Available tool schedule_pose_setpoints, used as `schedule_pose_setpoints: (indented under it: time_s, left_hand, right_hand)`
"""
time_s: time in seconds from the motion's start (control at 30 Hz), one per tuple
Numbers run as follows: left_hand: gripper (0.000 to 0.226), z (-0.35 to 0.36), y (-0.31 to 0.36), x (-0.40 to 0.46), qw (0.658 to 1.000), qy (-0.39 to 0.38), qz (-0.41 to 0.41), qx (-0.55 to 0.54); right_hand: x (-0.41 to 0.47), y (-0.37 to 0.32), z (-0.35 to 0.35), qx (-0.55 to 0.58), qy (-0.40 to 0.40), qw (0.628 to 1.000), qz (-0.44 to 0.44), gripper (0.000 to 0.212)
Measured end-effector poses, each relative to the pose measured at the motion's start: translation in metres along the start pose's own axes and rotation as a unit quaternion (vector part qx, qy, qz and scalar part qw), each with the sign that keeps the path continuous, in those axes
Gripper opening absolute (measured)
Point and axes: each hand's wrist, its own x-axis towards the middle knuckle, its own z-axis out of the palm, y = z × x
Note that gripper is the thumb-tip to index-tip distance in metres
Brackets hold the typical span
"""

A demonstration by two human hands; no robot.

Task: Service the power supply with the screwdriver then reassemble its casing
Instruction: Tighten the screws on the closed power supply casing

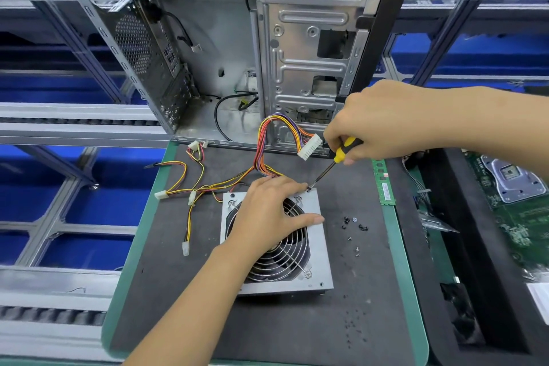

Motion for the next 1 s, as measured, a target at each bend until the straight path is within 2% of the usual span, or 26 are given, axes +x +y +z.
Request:
schedule_pose_setpoints:
  time_s: [0.37, 0.5, 0.57, 0.67, 0.77, 0.87, 1.0]
  left_hand:
    - [0.069, 0.000, 0.000, 0.001, 1.000, -0.012, -0.006, 0.006]
    - [0.067, 0.000, 0.000, 0.001, 1.000, -0.019, -0.012, 0.009]
    - [0.054, -0.001, -0.001, 0.001, 1.000, -0.013, -0.022, -0.011]
    - [0.024, -0.004, 0.000, 0.005, 0.997, -0.003, -0.034, -0.062]
    - [0.009, -0.006, 0.003, 0.011, 0.997, 0.001, -0.039, -0.074]
    - [0.001, -0.004, 0.005, 0.015, 0.994, 0.012, -0.063, -0.093]
    - [0.007, -0.005, 0.004, 0.017, 0.992, 0.008, -0.074, -0.098]
  right_hand:
    - [0.003, -0.005, -0.005, -0.005, -0.014, 1.000, -0.006, 0.023]
    - [0.006, -0.007, -0.007, -0.012, -0.018, 1.000, -0.010, 0.014]
    - [0.007, -0.007, -0.008, -0.017, -0.007, 1.000, -0.016, 0.018]
    - [0.009, -0.007, -0.009, -0.038, 0.001, 0.999, -0.012, 0.025]
    - [0.010, -0.010, -0.009, -0.053, -0.003, 0.999, -0.001, 0.027]
    - [0.010, -0.013, -0.012, -0.054, -0.005, 0.999, -0.004, 0.023]
    - [0.014, -0.014, -0.015, -0.003, -0.011, 1.000, -0.020, 0.028]
